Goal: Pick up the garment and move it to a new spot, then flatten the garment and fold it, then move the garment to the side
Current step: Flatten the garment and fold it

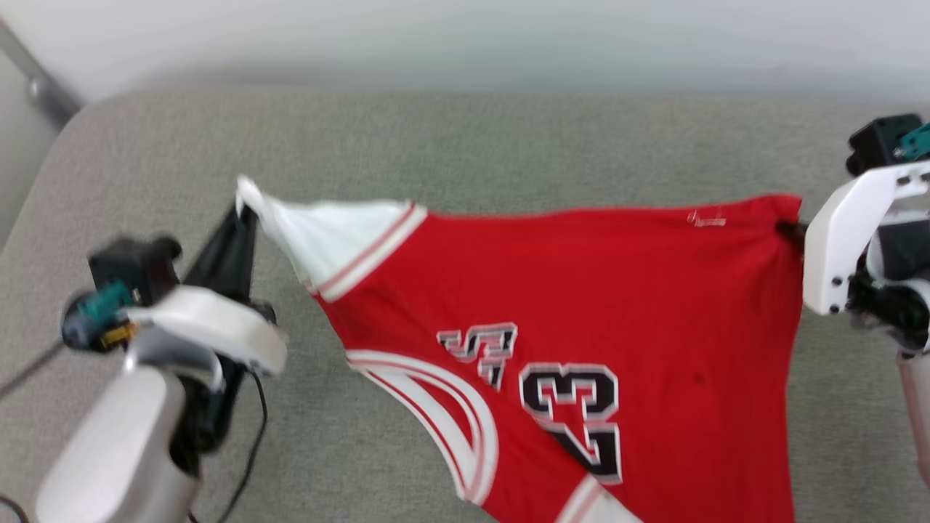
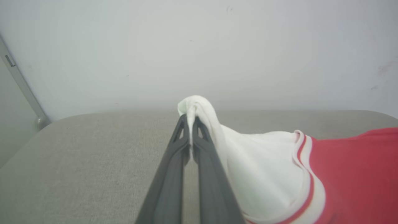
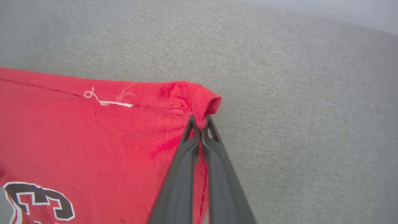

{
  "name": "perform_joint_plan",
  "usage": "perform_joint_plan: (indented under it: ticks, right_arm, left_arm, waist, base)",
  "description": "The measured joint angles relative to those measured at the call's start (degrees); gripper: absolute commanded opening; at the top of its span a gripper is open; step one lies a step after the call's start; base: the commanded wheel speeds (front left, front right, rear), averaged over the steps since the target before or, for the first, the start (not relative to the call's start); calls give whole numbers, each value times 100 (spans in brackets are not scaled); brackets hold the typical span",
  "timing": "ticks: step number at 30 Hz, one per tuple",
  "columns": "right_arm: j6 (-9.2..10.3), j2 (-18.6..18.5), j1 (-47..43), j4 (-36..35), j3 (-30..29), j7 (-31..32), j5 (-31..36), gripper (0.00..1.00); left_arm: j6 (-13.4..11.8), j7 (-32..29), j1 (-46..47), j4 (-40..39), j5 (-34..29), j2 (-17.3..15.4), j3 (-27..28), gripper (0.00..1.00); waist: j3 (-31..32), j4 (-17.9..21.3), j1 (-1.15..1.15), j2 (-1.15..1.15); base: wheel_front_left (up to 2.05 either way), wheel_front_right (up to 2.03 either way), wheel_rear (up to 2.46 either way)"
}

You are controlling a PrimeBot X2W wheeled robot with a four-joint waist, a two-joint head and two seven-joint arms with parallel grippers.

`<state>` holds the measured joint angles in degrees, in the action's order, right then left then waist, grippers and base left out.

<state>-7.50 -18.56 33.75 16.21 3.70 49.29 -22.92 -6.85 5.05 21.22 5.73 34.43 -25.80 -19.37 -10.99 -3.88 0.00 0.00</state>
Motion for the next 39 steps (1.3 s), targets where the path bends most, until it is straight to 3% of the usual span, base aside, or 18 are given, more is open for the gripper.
perform_joint_plan:
  ticks: [9,15,28,39]
  right_arm:
    - [-3,-8,966,399,-43,-790,290,0]
    - [-5,5,1935,614,-178,-1347,577,0]
    - [-12,105,4306,606,-446,-2542,1357,0]
    - [-16,145,5763,1410,-454,-3251,1415,0]
  left_arm:
    - [363,-253,2047,1248,-68,-68,84,0]
    - [533,-177,3624,2078,-211,-66,159,0]
    - [665,112,6633,2895,-426,-334,452,0]
    - [843,307,7738,3399,-553,-479,439,0]
  waist:
    - [383,403,0,0]
    - [121,511,-1,0]
    - [-1323,639,0,0]
    - [-2655,727,1,0]
  base:
    - [0,0,0]
    - [0,0,0]
    - [0,0,0]
    - [0,0,0]
